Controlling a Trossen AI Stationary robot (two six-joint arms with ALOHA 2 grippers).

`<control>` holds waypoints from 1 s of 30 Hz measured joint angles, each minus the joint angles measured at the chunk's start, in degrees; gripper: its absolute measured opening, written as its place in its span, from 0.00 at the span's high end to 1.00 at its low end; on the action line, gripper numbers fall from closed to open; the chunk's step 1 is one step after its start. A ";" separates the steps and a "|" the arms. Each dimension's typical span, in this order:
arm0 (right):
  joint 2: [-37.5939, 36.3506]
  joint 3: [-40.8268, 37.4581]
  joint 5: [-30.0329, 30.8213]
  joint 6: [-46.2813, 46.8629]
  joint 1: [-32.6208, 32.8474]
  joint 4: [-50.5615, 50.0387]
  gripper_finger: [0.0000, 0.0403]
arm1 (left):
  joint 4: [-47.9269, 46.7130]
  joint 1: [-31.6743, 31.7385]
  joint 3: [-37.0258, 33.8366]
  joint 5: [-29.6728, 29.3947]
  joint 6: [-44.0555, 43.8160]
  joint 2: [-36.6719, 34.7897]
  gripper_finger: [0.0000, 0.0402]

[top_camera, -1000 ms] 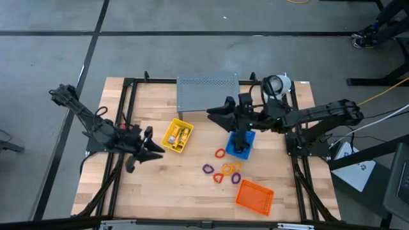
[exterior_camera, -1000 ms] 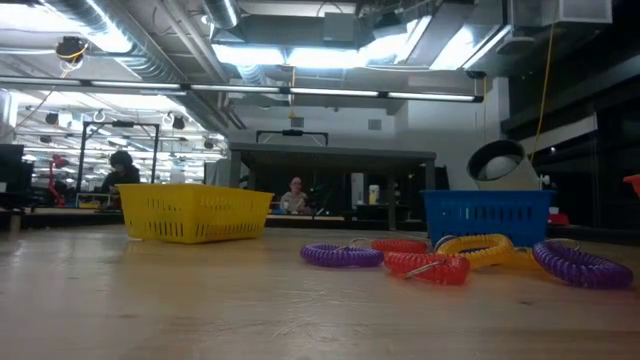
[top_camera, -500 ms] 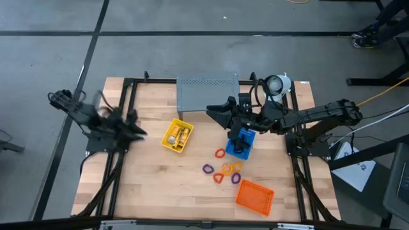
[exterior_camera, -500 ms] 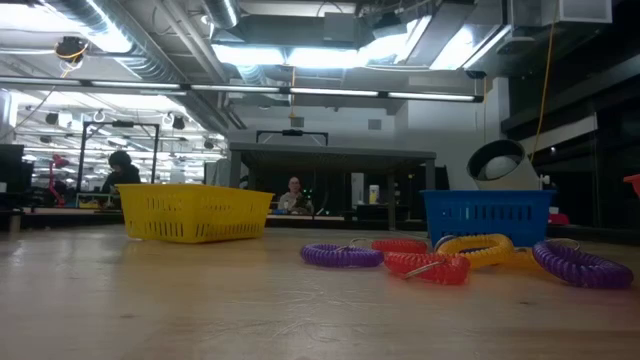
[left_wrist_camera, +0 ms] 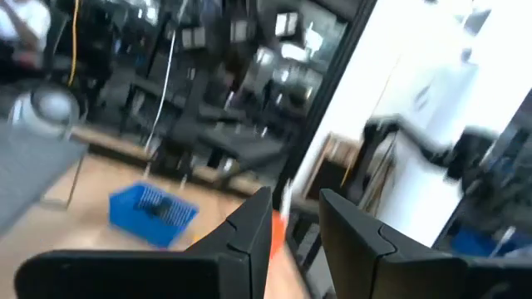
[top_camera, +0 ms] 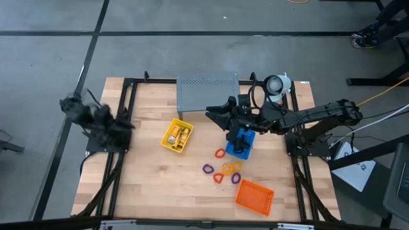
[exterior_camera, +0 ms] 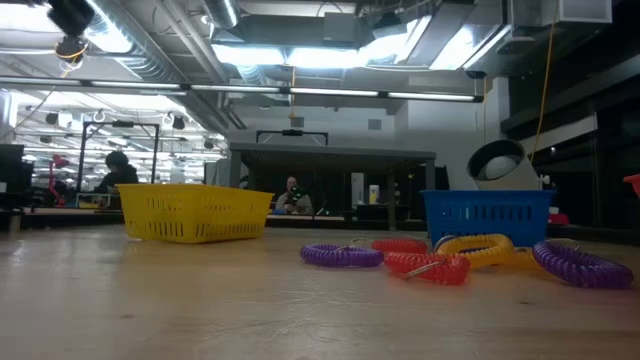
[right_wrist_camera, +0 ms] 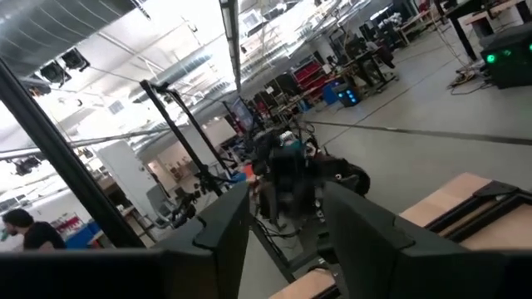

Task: Pick & Place Office Desk Supplies
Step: Put the orange spring keychain into the orange bin

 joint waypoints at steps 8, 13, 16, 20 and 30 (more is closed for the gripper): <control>0.00 0.00 -0.05 0.33 0.00 -2.68 0.60 | 17.05 -0.04 -16.68 5.76 -6.40 -0.08 0.76; 0.00 0.00 -0.05 0.98 0.00 -3.61 0.60 | 21.13 -0.04 -23.97 9.11 -12.32 -0.13 0.76; 0.02 0.00 -0.03 1.40 0.00 -3.80 0.60 | 20.86 -0.04 -24.84 10.59 -14.33 -0.15 0.76; 0.02 -0.02 -0.04 1.41 0.00 -4.14 0.60 | 20.00 -0.02 -24.95 11.54 -12.31 -0.04 0.76; 0.02 -0.02 -0.16 1.40 0.00 -4.29 0.60 | 18.58 0.09 -25.01 18.35 -4.41 0.63 0.82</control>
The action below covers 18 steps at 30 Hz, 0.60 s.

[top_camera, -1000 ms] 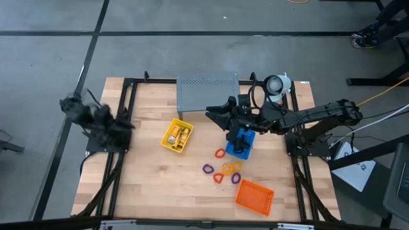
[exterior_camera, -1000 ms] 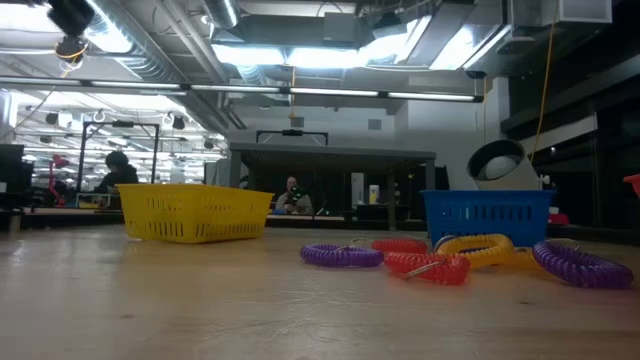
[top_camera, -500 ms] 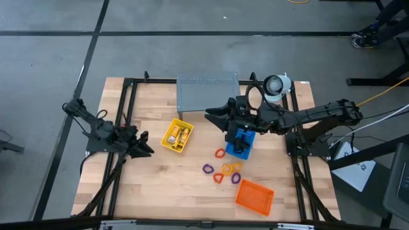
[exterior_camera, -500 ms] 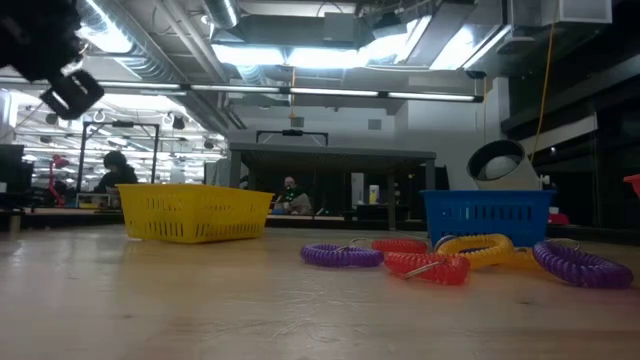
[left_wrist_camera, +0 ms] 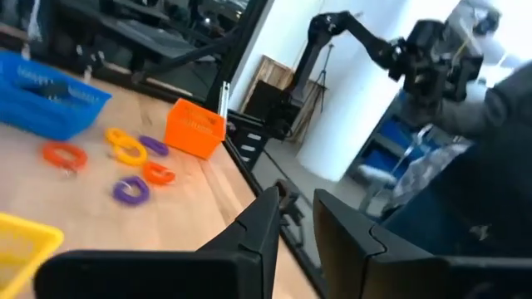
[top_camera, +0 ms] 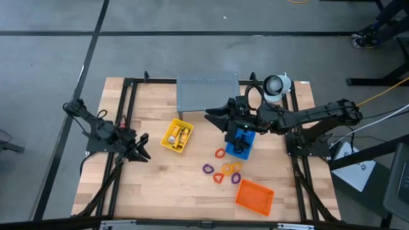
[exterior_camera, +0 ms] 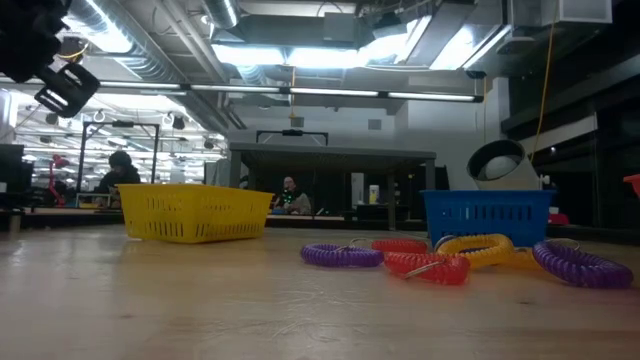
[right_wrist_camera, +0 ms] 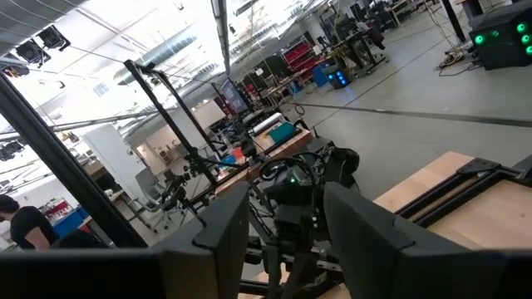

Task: Pick & Place Office Desk Supplies
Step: Put the orange spring keychain into the orange bin

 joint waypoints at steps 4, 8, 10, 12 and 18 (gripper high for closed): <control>0.00 0.00 -0.71 -0.01 0.00 -1.47 0.60 | 0.02 0.04 -0.04 -0.54 9.69 1.93 0.84; 0.00 -0.02 -2.00 1.32 -0.04 -4.42 0.60 | -0.02 0.02 -0.07 -0.43 21.19 3.08 0.84; 0.00 -0.02 -1.73 2.59 -0.33 -8.10 0.60 | -0.02 0.02 -0.09 -0.45 24.24 3.22 0.84; 0.41 -0.02 -1.94 4.54 -1.07 -12.86 0.60 | -0.04 0.02 -0.11 -0.49 25.58 3.24 0.84; 3.05 -0.07 -10.02 6.41 -4.54 -23.04 0.60 | 0.09 0.02 -0.11 -0.54 25.74 3.24 0.84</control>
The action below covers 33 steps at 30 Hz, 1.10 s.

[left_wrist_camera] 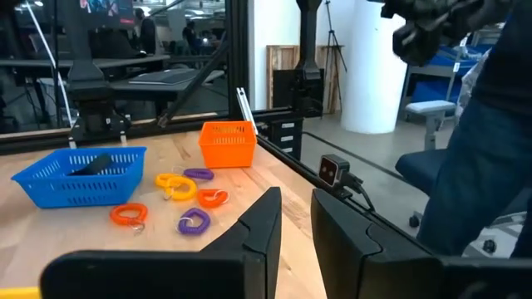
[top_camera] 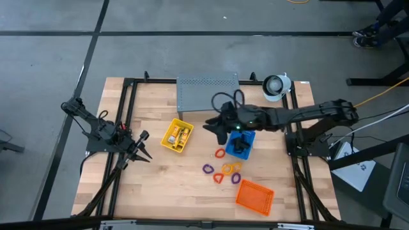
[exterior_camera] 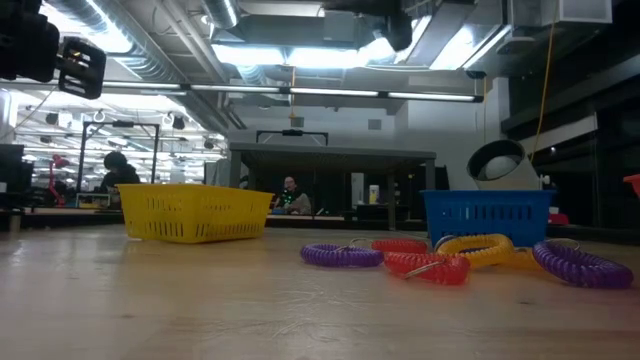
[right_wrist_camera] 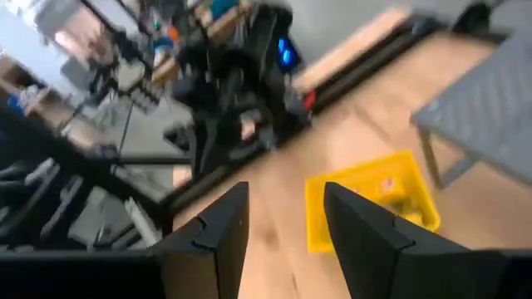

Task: Pick & Place Office Desk Supplies
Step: Put the orange spring keychain into the orange bin

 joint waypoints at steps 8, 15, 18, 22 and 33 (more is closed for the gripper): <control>6.53 0.02 -7.38 5.61 1.57 -16.68 0.60 | 0.09 0.49 -0.07 0.04 0.02 -3.54 0.83; 14.95 0.02 -7.56 9.52 4.88 -17.32 0.60 | 0.17 9.43 -0.09 1.48 0.15 -4.00 0.84; 17.48 0.02 -6.50 11.56 4.93 -17.45 0.60 | 0.22 12.20 -0.11 1.33 0.15 -4.00 0.84; 20.48 0.02 -7.77 12.29 4.93 -17.51 0.60 | 0.06 13.99 -0.11 1.26 0.15 -4.00 0.83; 28.97 10.40 -7.73 15.08 5.46 -30.78 0.60 | 0.02 14.25 -0.11 1.36 0.11 -4.02 0.83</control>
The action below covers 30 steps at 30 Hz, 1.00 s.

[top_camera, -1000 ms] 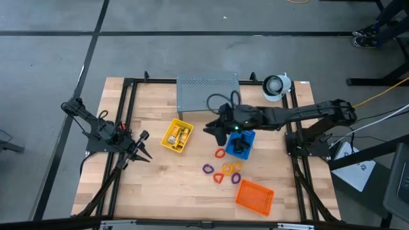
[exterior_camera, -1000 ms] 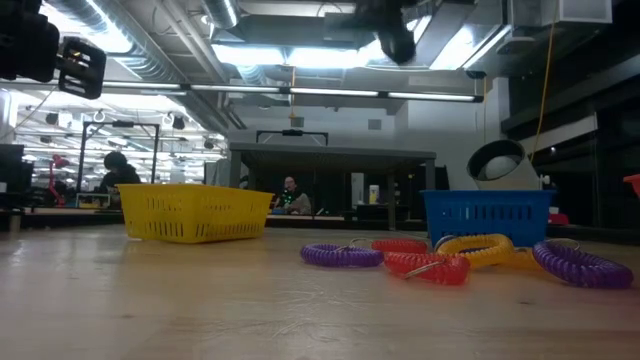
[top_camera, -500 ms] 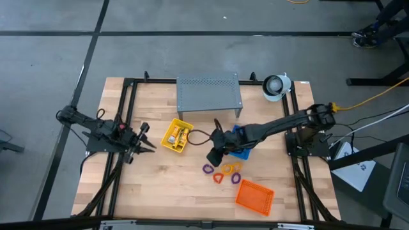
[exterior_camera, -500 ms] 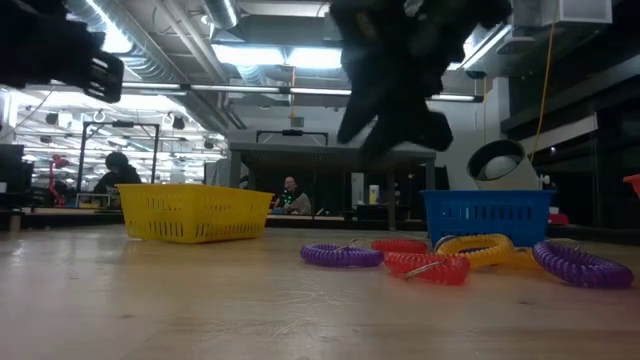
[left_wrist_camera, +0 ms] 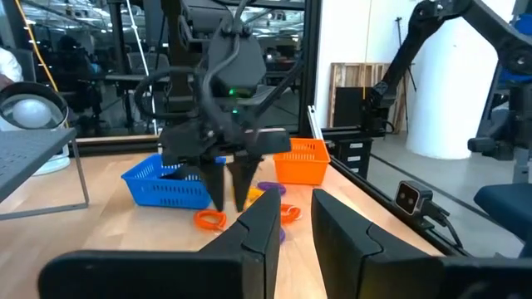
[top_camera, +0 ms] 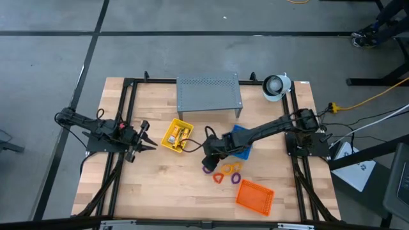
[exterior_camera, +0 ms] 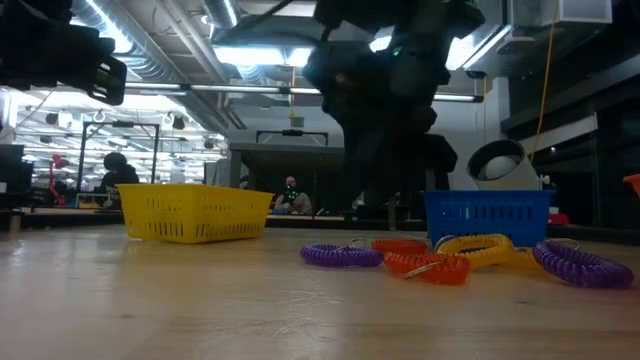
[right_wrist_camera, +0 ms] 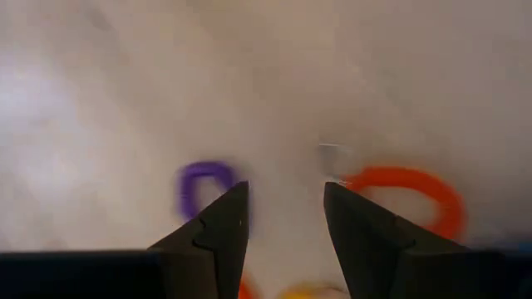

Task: Pick & Place Office Desk Supplies
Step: Put the orange spring keychain into the orange bin

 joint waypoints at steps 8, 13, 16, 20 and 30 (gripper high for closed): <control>6.08 9.80 0.26 -5.23 -2.39 -11.59 0.60 | 0.00 -0.02 0.00 0.02 -0.04 0.00 0.84; 7.29 13.63 -0.09 -11.36 -4.71 -13.97 0.60 | 0.02 -0.02 0.00 0.04 -0.07 0.00 0.83; 7.32 13.78 -1.44 -19.52 -5.81 -16.01 0.60 | 0.02 -0.02 0.00 0.04 -0.07 0.00 0.83; 7.32 13.78 -3.94 -32.21 -6.12 -19.92 0.60 | 0.02 -0.06 0.00 0.04 -0.04 0.00 0.84; 7.32 13.73 -3.26 -38.85 -6.13 -24.24 0.60 | 0.02 -0.07 0.00 0.04 -0.02 0.00 0.84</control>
